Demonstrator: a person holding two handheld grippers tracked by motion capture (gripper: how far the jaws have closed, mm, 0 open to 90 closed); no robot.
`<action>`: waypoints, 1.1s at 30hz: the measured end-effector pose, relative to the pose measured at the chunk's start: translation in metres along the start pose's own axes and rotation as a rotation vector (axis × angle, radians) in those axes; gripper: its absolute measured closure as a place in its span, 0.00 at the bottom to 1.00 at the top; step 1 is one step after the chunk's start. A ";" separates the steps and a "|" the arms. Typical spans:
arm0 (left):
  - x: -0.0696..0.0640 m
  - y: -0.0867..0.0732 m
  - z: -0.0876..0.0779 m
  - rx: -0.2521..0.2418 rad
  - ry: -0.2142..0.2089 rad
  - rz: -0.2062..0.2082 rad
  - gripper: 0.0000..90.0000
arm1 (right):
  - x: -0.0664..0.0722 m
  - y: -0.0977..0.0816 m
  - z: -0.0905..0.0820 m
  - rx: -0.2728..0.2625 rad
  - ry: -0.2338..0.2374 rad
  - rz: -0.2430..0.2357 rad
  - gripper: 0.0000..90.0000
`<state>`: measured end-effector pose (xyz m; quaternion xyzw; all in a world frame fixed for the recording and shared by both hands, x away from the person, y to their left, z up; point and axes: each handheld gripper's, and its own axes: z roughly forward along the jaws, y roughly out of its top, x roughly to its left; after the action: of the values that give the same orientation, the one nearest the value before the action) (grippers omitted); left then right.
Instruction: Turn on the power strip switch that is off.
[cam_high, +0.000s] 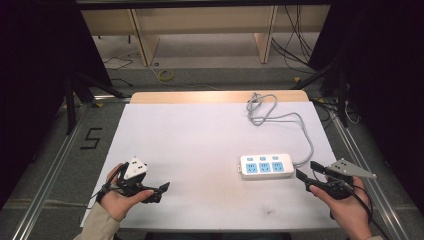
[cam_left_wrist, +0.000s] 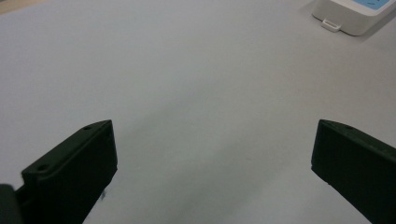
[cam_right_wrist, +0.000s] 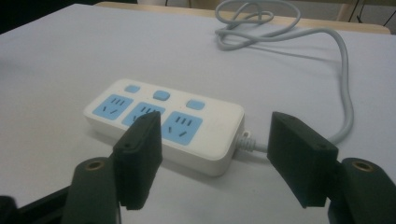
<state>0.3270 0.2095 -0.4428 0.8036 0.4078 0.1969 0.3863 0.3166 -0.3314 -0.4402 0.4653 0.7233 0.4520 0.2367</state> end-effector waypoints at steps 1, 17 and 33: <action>0.001 0.000 0.000 0.007 0.002 -0.003 0.00 | 0.000 0.000 -0.001 0.008 -0.006 0.002 0.46; 0.006 -0.003 0.006 0.033 0.022 -0.001 0.02 | 0.001 0.005 -0.003 0.050 -0.063 -0.026 0.88; 0.005 -0.002 0.008 0.039 0.024 -0.003 0.03 | 0.004 0.013 0.000 0.065 -0.074 -0.026 1.00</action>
<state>0.3334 0.2105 -0.4493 0.8079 0.4173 0.1978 0.3661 0.3206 -0.3253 -0.4285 0.4798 0.7344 0.4074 0.2539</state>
